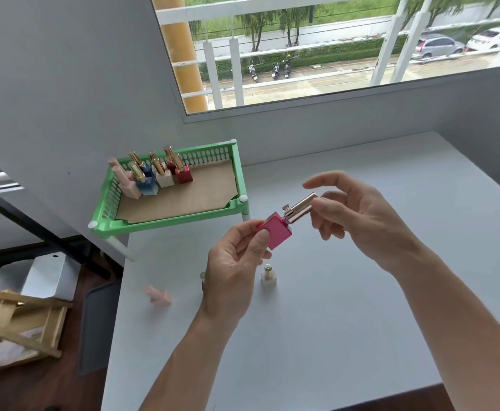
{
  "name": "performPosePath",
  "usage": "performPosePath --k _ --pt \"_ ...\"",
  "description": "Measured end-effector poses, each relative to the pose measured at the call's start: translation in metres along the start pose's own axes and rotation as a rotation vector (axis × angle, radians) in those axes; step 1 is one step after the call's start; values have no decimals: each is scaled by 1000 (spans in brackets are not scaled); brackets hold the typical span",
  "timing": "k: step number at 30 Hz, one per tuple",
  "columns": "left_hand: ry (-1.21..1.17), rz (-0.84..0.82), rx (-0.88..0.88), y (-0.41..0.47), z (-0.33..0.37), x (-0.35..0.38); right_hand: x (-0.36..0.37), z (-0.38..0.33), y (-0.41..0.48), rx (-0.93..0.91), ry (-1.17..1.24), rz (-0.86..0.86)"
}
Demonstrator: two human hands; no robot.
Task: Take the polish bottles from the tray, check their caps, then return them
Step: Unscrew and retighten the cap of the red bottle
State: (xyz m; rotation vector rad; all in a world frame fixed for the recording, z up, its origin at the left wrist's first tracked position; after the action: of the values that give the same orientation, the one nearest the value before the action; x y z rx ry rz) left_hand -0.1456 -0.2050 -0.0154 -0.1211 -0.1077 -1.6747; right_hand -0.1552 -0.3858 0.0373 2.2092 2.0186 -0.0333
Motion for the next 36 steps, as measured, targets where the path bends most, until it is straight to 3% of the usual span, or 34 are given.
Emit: performPosePath --k 6,11,16,20,24,28,33,36 --pt "12 10 -8 -1 -1 -2 2 4 4 10 -38 61" --pt "16 29 -8 0 1 -1 3 4 2 -2 57 -34" --pt "17 22 -7 0 1 0 3 5 3 23 11 63" --pt "12 11 -7 0 2 3 3 5 2 10 63 35" --pt "14 6 -5 0 2 4 1 7 4 7 17 140" --pt "21 12 -4 1 2 4 3 4 2 -12 66 31" --pt "18 8 -5 0 3 3 1 6 4 4 -5 122" --pt "19 12 -5 0 2 3 4 6 3 6 64 34"
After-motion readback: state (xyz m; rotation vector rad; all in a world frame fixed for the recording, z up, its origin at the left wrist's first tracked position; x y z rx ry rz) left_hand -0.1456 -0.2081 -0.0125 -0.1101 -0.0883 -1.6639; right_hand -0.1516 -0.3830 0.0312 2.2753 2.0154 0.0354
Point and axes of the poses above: each hand's wrist, its own y-axis towards the middle knuckle, its own x-axis out of the palm, z = x × y, the point moved 4 cm from there along y, towards the middle knuckle, and after that the axes turned 5 degrees about z, right-handed, at the moved point
